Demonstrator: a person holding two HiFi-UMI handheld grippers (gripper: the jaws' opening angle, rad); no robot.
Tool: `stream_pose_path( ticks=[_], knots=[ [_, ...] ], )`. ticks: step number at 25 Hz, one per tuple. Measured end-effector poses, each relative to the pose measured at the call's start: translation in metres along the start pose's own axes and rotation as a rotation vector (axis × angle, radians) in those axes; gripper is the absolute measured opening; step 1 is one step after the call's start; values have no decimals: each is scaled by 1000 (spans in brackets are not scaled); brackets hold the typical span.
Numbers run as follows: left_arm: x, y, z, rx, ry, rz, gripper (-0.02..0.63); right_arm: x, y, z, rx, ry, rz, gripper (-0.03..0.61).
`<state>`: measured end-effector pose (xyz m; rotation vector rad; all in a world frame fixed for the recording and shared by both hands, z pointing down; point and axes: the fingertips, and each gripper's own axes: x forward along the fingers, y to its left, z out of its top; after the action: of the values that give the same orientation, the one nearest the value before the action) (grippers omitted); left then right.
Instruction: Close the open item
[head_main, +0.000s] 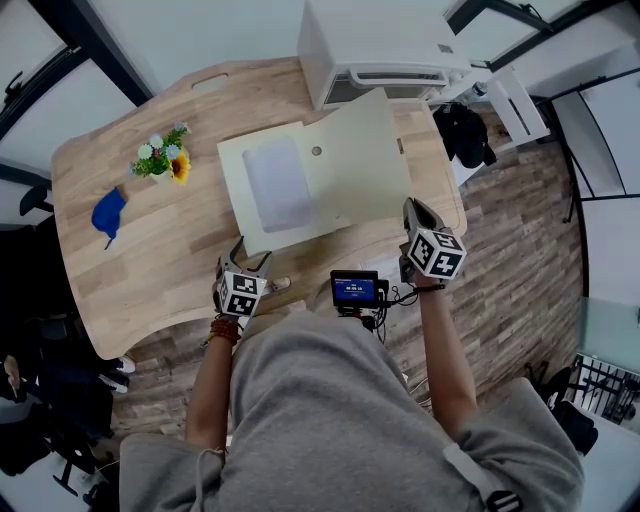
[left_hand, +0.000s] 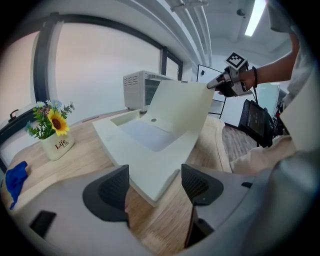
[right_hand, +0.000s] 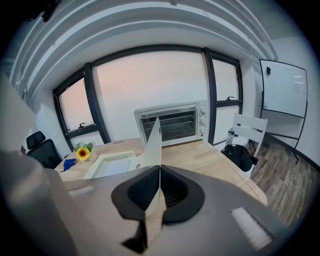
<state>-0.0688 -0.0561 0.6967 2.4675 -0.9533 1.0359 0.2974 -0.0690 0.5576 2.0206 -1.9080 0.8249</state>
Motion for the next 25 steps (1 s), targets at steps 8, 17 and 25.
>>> stream_pose_path(
  ticks=[8,17,25],
  knots=[
    [1,0,0,3,-5,-2,314,-6,-2,-7,5,3,-2,14],
    [2,1,0,6,-4,4,314,-8,-3,-8,1,1,7,14],
    [1,2,0,5,-7,12,316,-11,5,-6,-20,-3,35,14]
  ],
)
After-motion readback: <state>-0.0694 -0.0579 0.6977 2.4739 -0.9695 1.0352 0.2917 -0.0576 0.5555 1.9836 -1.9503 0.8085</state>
